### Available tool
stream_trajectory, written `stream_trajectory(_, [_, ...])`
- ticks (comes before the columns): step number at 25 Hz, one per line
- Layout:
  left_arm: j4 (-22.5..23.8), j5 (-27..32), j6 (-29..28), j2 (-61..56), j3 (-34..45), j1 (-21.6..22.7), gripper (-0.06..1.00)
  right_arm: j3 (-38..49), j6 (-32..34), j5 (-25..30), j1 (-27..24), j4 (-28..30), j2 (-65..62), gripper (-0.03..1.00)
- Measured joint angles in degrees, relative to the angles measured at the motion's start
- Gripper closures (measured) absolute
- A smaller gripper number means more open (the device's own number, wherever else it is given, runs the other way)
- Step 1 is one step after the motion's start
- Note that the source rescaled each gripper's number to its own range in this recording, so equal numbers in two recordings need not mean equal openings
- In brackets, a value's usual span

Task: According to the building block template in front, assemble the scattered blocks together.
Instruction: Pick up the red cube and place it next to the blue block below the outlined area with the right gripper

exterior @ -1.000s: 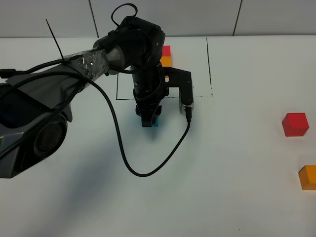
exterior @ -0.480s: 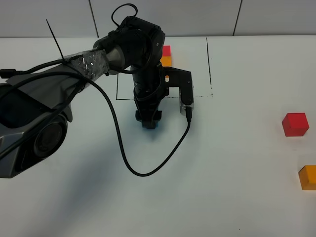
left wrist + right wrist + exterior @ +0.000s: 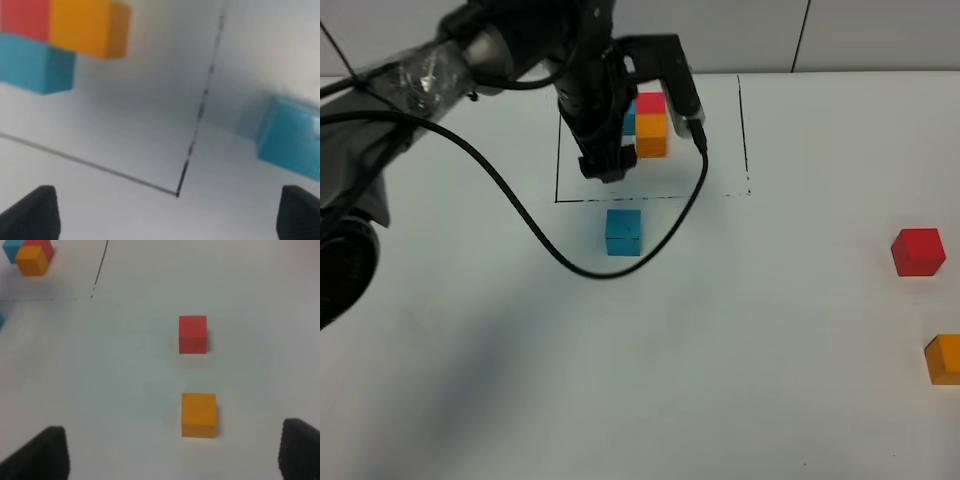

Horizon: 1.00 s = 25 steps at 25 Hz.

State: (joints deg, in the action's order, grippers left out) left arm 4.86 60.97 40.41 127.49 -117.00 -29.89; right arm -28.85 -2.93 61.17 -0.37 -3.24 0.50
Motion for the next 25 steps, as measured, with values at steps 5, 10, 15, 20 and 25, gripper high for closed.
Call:
stream_trajectory(5, [-1.5, 0.1, -5.5, -6.6, 3.4, 7.5, -0.06, 0.0, 0.0, 0.0, 0.0, 0.0, 0.0, 0.26])
stream_trajectory(10, [-1.7, -0.8, -8.8, -15.6, 15.1, 14.5, -0.06, 0.0, 0.0, 0.0, 0.0, 0.0, 0.0, 0.26])
stream_trajectory(15, [-1.7, -5.9, -11.4, -28.2, 31.0, 21.7, -0.06, 0.0, 0.0, 0.0, 0.0, 0.0, 0.0, 0.26])
stream_trajectory(20, [-1.6, -11.2, -16.5, -46.8, 48.4, 26.0, -0.06, 0.0, 0.0, 0.0, 0.0, 0.0, 0.0, 0.26])
stream_trajectory(25, [-1.7, -11.4, -24.9, -65.2, 61.9, 26.2, -0.06, 0.0, 0.0, 0.0, 0.0, 0.0, 0.0, 0.26])
